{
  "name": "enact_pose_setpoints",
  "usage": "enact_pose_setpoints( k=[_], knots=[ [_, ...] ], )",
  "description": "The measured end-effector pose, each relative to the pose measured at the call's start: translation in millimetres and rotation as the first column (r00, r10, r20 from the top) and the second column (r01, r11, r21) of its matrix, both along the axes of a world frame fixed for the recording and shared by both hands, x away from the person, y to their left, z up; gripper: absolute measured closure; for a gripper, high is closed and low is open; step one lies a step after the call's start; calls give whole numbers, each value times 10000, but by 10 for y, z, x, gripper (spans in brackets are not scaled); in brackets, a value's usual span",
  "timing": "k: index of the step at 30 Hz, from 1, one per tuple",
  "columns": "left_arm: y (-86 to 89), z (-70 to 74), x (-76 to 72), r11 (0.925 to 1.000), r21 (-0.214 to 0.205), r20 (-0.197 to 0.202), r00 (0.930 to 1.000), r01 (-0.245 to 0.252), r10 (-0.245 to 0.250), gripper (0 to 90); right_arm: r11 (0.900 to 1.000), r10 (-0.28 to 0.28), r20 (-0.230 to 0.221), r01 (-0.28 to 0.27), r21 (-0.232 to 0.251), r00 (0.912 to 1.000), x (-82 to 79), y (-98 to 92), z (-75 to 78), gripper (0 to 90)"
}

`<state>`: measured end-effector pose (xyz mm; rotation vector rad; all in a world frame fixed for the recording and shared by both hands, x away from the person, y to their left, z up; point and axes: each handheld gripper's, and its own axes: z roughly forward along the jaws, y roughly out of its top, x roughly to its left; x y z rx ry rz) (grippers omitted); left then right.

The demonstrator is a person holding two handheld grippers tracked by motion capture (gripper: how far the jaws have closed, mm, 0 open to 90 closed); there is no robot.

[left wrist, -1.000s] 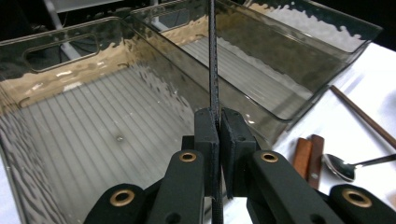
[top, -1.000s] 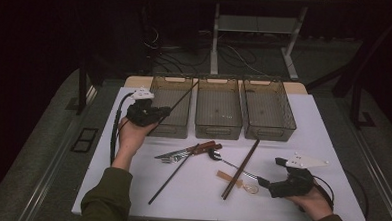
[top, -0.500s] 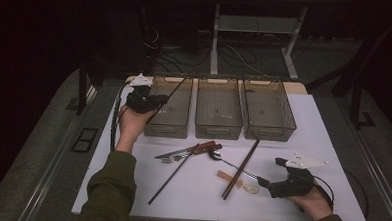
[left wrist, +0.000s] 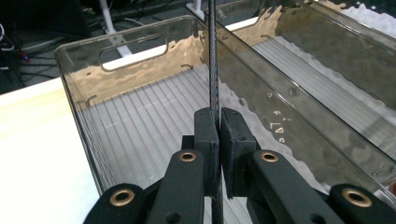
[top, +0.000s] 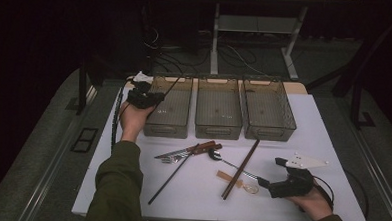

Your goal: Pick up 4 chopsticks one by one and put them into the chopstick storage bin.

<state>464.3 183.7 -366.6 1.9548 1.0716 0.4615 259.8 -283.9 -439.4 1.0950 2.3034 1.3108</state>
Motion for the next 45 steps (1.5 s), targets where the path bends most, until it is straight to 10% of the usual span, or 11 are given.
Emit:
enact_pose_setpoints(
  k=[13,15,23,45],
  knots=[
    [-3,-176,52,9943,904,-680,9958,-559,622,827,10000,27,33,-27,-23,10000,-3,-1,2,12],
    [21,-185,54,9979,377,-689,9961,-520,545,655,10000,21,38,-21,3,10000,-4,-1,3,11],
    [56,-123,-18,9992,-236,-350,9989,-325,317,500,10000,32,63,-32,-24,10000,-7,3,5,12],
    [-39,8,-520,9940,-329,12,9946,1041,-1041,242,10000,1,44,-1,5,10000,-11,14,10,12]
  ],
)
